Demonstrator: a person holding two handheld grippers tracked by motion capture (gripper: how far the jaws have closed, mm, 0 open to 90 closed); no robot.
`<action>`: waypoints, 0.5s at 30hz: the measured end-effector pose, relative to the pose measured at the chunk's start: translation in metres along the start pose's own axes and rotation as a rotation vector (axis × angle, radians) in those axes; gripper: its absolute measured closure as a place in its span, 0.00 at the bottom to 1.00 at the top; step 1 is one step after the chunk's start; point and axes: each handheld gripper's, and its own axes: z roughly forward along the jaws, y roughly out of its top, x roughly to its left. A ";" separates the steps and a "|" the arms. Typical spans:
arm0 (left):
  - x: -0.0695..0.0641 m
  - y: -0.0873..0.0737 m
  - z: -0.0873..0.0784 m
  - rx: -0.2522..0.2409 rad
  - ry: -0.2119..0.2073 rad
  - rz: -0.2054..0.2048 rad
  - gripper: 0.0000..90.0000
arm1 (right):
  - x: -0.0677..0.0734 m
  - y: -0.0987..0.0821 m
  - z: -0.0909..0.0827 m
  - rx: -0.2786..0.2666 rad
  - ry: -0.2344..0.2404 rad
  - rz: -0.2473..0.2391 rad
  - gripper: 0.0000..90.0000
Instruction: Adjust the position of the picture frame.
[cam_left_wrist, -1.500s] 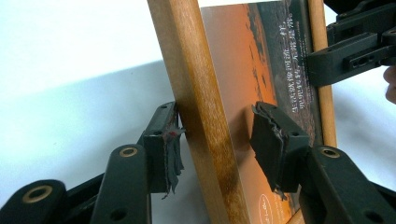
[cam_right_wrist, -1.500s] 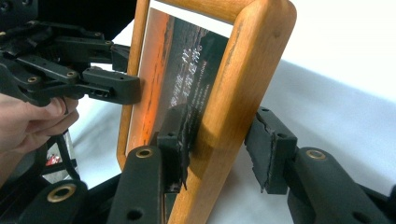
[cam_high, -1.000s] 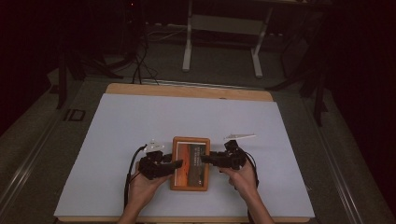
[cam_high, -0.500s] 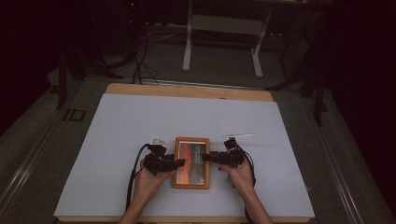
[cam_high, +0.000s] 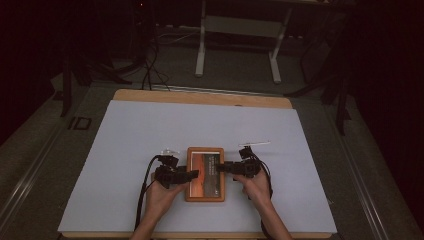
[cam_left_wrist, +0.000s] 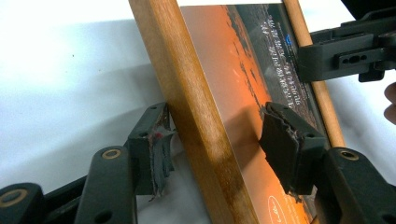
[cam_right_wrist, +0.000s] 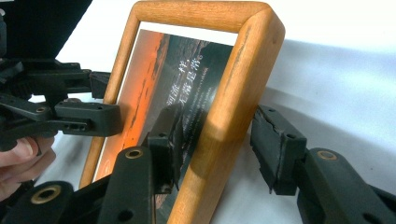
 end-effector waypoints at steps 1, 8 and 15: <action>0.001 0.000 0.000 -0.001 -0.003 0.001 0.49 | 0.000 0.000 0.000 -0.001 0.000 -0.004 0.59; 0.000 -0.004 -0.006 0.004 0.017 0.064 0.46 | 0.005 -0.003 -0.002 -0.015 -0.039 -0.074 0.53; 0.002 -0.006 -0.021 -0.051 0.040 0.109 0.48 | 0.013 -0.013 -0.021 -0.055 -0.121 -0.193 0.46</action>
